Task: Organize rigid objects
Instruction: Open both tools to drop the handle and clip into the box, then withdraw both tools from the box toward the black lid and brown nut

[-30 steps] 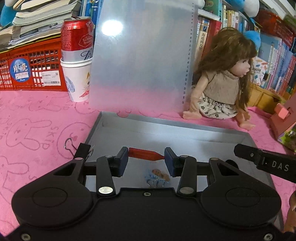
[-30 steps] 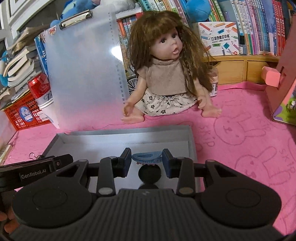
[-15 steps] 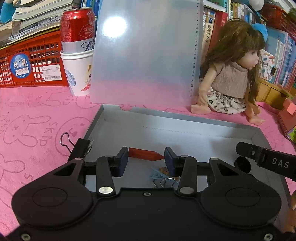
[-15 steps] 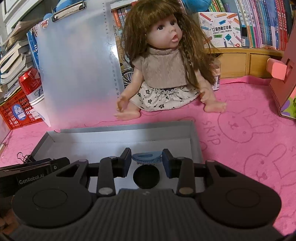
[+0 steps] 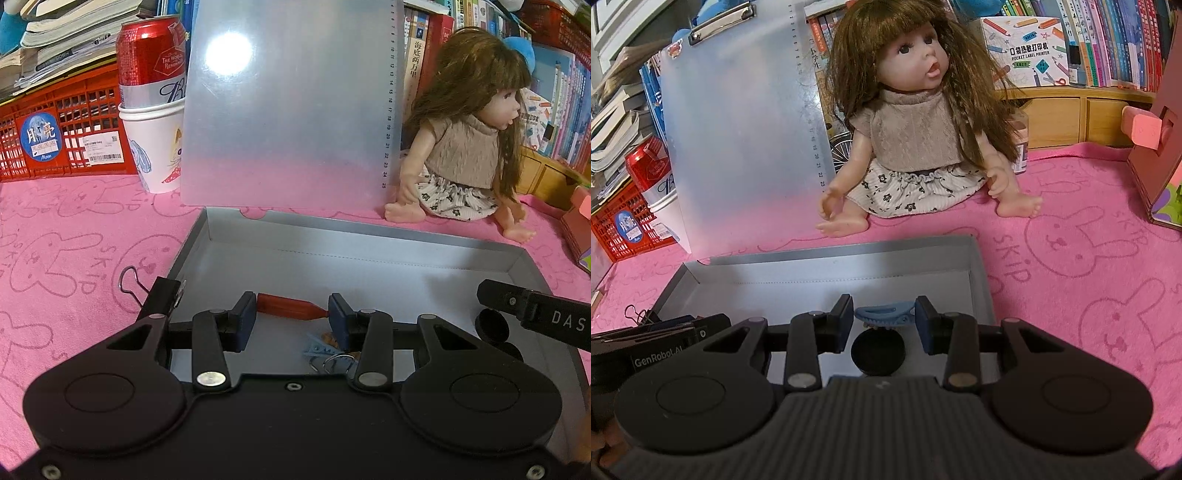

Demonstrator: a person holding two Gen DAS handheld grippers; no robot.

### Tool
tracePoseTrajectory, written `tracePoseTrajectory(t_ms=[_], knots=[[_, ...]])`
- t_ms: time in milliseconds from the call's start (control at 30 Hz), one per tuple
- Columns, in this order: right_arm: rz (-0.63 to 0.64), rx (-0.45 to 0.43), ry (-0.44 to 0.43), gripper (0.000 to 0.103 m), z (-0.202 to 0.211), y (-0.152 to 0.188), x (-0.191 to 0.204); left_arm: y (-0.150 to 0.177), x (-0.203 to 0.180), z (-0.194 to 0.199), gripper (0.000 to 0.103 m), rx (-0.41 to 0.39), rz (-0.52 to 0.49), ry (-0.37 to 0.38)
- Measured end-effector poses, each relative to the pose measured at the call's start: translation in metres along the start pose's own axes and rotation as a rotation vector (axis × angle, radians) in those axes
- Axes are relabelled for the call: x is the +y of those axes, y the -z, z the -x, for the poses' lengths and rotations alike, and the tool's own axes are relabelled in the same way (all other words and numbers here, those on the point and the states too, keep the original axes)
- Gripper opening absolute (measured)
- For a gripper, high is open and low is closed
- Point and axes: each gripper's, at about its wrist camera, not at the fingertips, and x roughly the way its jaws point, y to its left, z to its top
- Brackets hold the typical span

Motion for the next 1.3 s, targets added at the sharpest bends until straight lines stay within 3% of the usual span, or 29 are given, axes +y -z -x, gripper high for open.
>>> tracePoseTrajectory(t_ms=[100,167,233,300,433,800,1300], knots=[[-0.001,0.003,0.002,0.043,0.000,-0.001,-0.001,0.000,-0.001,0.000,0.041,0.000,-0.006,-0.001],[-0.014,0.000,-0.004,0.056,0.000,0.000,-0.003,-0.001,-0.001,0.001,0.042,-0.003,-0.003,0.001],[-0.022,-0.007,-0.007,0.062,0.001,0.000,-0.004,-0.001,0.001,0.003,0.047,-0.008,0.004,0.004],[-0.020,-0.018,-0.008,0.066,0.003,0.001,-0.003,-0.002,0.002,0.006,0.065,-0.019,0.010,0.001],[-0.025,-0.070,-0.020,0.076,0.013,0.003,-0.004,-0.002,0.002,0.018,0.068,-0.049,0.003,0.014],[0.009,-0.138,-0.081,0.083,0.062,0.007,-0.004,0.003,-0.003,0.070,0.075,-0.114,-0.024,0.059],[0.077,-0.155,-0.135,0.088,0.119,0.045,-0.005,0.053,-0.006,0.128,0.075,-0.123,-0.078,0.114]])
